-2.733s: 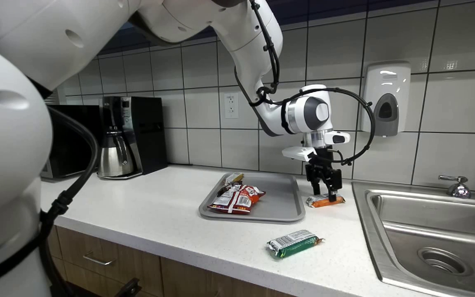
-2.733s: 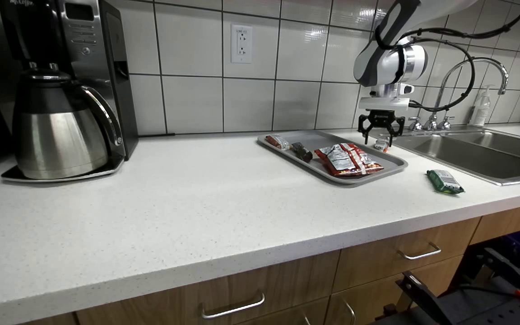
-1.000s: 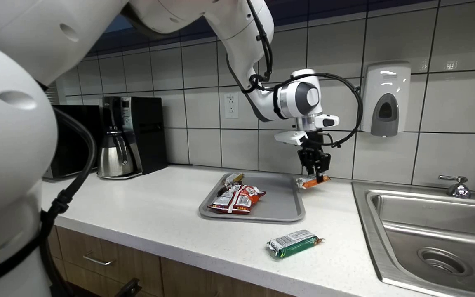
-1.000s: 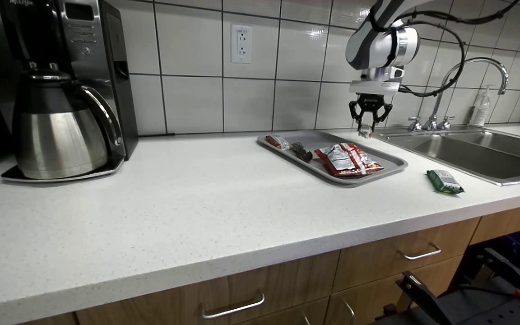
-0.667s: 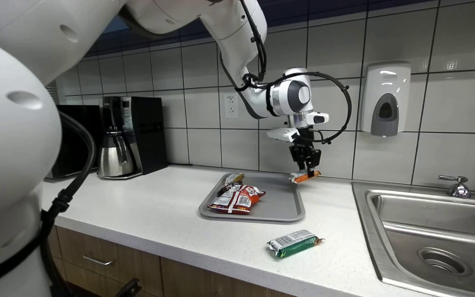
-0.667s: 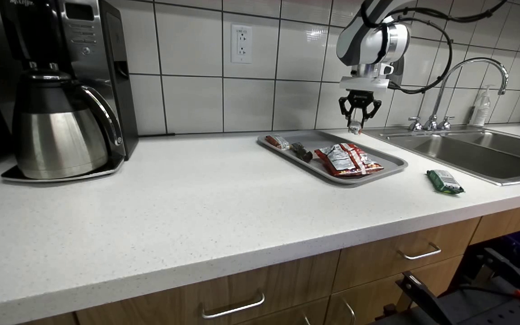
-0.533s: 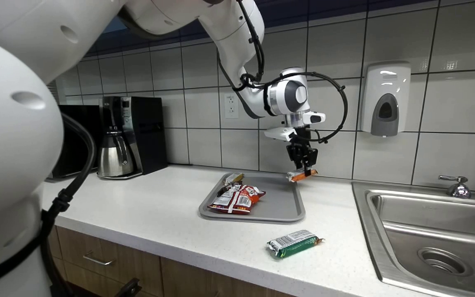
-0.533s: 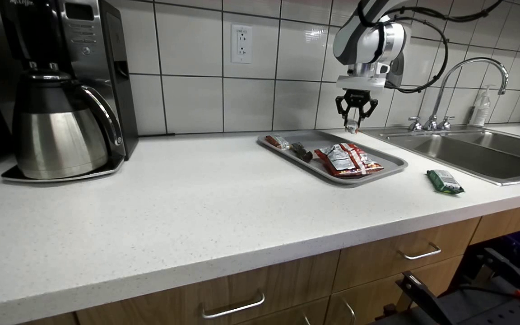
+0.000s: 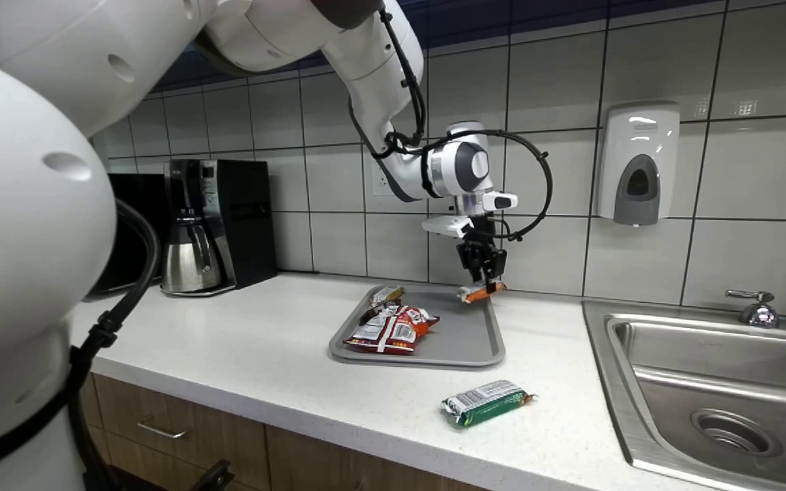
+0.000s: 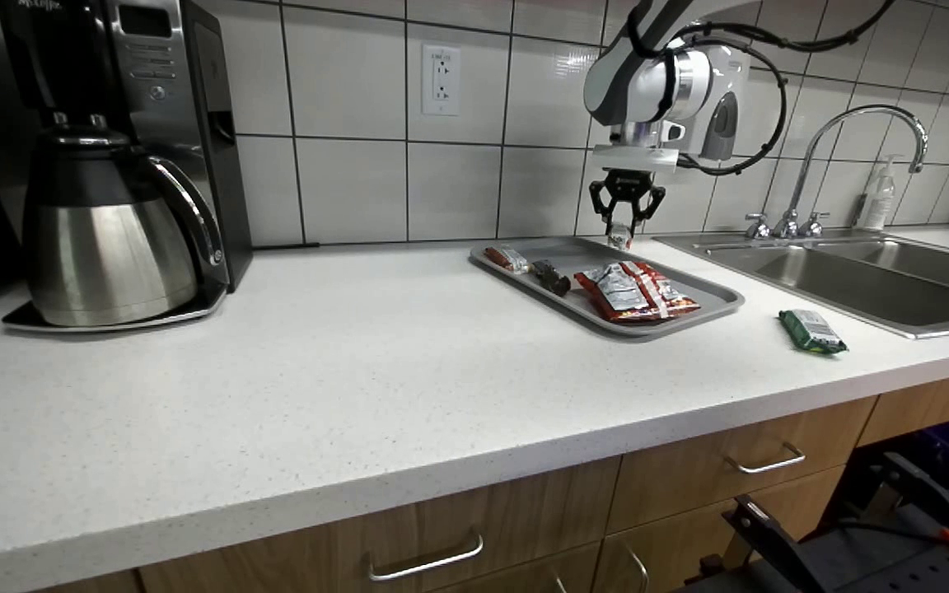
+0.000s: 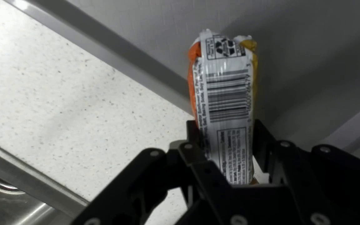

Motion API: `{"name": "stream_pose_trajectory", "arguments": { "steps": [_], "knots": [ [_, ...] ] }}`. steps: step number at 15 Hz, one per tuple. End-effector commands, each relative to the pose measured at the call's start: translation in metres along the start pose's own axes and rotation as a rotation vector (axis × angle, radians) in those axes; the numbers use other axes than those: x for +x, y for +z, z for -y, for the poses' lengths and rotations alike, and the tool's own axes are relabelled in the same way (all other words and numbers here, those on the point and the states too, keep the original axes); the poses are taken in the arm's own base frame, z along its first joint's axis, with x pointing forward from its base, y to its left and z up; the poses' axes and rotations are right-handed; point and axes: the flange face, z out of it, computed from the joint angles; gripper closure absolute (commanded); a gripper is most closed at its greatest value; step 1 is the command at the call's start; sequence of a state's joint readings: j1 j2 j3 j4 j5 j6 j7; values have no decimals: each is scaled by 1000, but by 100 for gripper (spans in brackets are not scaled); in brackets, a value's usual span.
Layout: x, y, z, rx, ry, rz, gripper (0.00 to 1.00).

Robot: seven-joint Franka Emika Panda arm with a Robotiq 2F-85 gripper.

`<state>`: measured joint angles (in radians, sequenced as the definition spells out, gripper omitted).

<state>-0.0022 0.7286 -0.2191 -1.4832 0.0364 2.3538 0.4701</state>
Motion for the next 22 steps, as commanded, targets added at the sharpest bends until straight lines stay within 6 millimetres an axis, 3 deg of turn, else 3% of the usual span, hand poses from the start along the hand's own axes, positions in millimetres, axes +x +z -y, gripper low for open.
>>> {"name": "stream_pose_trajectory", "arguments": {
  "steps": [1,7,13,14,19,22],
  "knots": [
    [1,-3,19,-14,-8,6,81],
    [-10,6,47,-21,-41,24,81],
    [-16,19,61,-43,-48,35,81],
    [-17,20,62,-45,-48,38,34],
    [-17,11,55,-32,-68,62,2],
    [-17,-2,42,-46,-70,86,0]
  ]
}}
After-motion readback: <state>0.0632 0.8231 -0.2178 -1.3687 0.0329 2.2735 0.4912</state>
